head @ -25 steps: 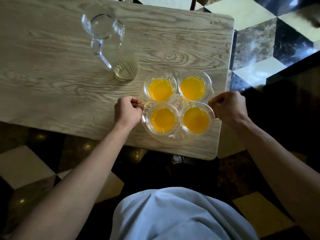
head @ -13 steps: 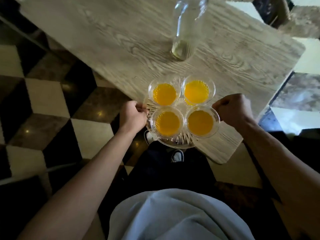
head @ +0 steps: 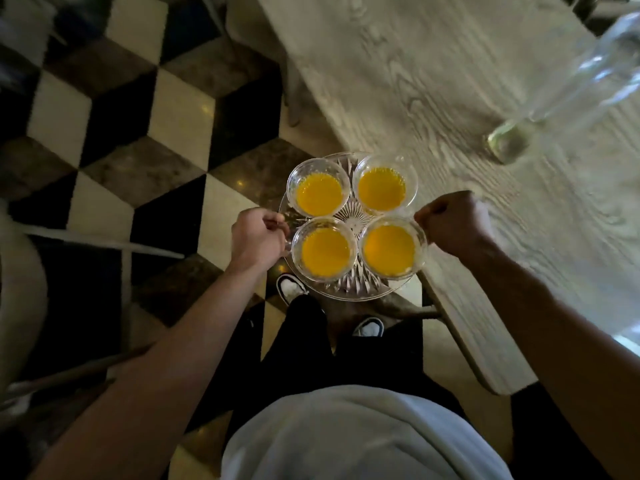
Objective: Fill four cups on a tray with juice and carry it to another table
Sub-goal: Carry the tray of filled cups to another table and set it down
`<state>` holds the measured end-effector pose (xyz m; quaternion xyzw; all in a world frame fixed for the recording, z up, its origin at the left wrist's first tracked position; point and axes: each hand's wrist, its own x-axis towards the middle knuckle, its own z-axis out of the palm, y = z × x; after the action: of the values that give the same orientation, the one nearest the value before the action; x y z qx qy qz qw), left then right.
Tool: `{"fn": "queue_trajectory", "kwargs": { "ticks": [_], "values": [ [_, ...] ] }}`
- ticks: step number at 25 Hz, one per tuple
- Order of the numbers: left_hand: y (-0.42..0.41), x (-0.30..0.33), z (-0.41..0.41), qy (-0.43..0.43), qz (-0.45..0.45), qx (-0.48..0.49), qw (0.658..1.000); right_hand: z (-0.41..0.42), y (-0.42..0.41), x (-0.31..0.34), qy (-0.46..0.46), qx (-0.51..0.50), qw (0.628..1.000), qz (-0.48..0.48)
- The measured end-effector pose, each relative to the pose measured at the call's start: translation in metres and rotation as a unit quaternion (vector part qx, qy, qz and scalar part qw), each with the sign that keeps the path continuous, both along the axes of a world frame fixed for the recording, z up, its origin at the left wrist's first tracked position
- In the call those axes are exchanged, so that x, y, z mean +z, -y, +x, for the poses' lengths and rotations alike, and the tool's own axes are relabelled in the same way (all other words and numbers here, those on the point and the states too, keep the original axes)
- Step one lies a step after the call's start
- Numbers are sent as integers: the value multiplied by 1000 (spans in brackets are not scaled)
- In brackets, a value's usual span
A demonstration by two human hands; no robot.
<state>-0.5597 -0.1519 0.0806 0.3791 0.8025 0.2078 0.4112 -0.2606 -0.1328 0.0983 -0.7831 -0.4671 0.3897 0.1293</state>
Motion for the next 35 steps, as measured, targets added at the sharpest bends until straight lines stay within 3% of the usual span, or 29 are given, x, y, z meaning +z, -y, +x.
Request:
{"fn": "queue_trajectory", "kwargs": {
  "ticks": [7,17,35],
  "values": [
    [-20,2,-94,-27,21,70,997,-102,-63,-3,17,70,997,14],
    [-62,8,-213,8,18,146,989,-233,-137,5,14,136,990,19],
    [-154,0,-339,61,18,243,968,-364,-271,0,-27,187,982,6]
  ]
}}
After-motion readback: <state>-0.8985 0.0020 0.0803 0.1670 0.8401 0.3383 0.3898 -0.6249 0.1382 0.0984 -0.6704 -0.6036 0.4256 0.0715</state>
